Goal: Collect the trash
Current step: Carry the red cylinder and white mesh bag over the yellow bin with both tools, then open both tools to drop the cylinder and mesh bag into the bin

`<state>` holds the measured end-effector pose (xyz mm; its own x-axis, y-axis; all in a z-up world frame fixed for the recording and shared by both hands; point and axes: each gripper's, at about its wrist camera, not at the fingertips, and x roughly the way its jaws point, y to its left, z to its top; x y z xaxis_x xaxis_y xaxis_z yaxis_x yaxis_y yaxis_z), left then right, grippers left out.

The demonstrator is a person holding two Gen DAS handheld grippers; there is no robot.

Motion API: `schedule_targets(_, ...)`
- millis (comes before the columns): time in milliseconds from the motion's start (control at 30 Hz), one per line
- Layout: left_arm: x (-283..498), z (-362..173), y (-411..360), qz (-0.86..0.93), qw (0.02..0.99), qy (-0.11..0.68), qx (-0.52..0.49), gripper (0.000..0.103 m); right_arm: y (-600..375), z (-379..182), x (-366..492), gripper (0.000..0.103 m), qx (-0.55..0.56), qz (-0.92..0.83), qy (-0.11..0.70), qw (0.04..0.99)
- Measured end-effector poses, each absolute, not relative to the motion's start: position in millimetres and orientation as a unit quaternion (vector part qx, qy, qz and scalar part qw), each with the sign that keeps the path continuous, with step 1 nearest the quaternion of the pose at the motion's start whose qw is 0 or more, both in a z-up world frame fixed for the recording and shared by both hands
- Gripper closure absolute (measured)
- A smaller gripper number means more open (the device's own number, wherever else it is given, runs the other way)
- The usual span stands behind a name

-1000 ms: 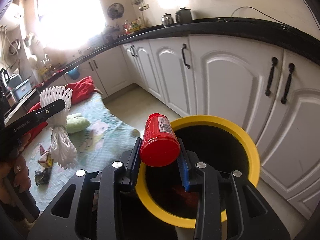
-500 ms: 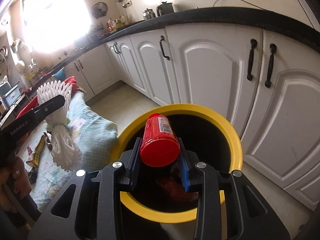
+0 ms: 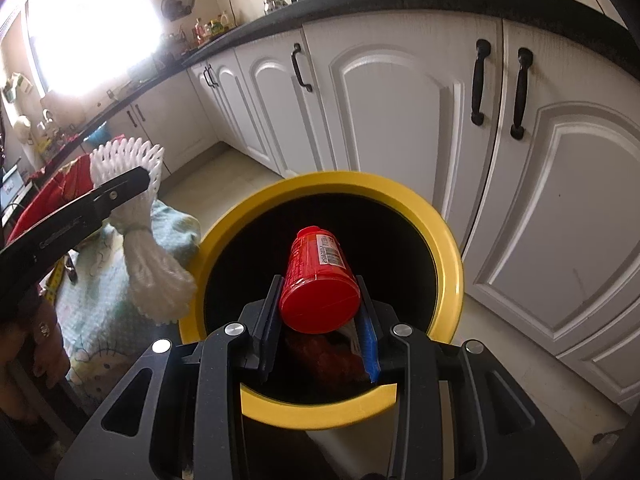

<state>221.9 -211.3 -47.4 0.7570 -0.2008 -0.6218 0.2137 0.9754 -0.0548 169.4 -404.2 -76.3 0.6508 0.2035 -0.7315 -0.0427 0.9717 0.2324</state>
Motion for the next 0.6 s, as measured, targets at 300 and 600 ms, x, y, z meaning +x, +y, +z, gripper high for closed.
schedule_targets(300,231,-62,-213,-0.116,0.929,0.351,0.009,0.090,-397,-88,172,0.071,0.083,0.075,0.443,0.889)
schedule_targets(600,233,-65,-210,-0.132,0.923,0.363,-0.002,0.077,-392,-95,174,0.070,0.081,0.083,0.465,0.878)
